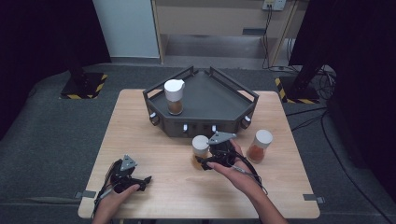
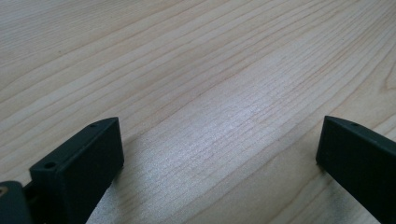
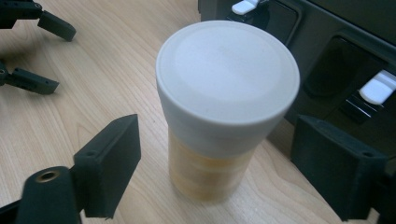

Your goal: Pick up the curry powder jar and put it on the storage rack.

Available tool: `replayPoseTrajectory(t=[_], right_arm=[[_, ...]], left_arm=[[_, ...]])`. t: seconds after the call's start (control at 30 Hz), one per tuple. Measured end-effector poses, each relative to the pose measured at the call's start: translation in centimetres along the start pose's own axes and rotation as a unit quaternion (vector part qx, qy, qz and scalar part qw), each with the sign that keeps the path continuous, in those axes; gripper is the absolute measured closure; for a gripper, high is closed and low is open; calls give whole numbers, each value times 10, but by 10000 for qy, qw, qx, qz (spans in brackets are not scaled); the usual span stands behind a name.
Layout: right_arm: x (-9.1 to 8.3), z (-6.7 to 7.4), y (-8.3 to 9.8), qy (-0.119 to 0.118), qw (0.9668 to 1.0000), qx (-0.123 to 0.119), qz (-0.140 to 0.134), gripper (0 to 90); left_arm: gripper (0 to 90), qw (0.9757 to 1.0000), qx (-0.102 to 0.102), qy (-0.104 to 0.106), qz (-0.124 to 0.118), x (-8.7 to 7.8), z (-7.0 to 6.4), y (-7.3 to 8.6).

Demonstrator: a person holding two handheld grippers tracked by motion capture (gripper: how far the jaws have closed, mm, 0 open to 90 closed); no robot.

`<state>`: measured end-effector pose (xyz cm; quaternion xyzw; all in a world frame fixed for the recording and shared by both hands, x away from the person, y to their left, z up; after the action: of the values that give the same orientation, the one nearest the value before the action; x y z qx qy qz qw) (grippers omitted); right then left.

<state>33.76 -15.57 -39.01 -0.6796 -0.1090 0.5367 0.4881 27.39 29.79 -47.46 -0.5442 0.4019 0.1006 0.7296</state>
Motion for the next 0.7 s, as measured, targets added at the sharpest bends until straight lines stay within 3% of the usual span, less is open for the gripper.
replayPoseTrajectory(t=[0.47, 0.7], right_arm=[[18, -3, -5, 11, 9999, 88, -123, 328], [20, -3, -5, 28, 9997, 158, -170, 337]], left_arm=[[0, 10000, 2, 0, 1, 0, 0, 0], [0, 10000, -1, 2, 1, 0, 0, 0]])
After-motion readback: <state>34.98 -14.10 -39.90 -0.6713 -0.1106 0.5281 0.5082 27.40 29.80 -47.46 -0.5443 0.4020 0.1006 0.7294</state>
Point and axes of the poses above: each handheld gripper's, and its own axes: x roughly forward along the jaws, y roughly out of its underside, z roughly to its left, the point moved 4 cm from there along x, roughly forward along the jaws, and after that the axes turned 7 degrees about -y, right-handed, at the moved point
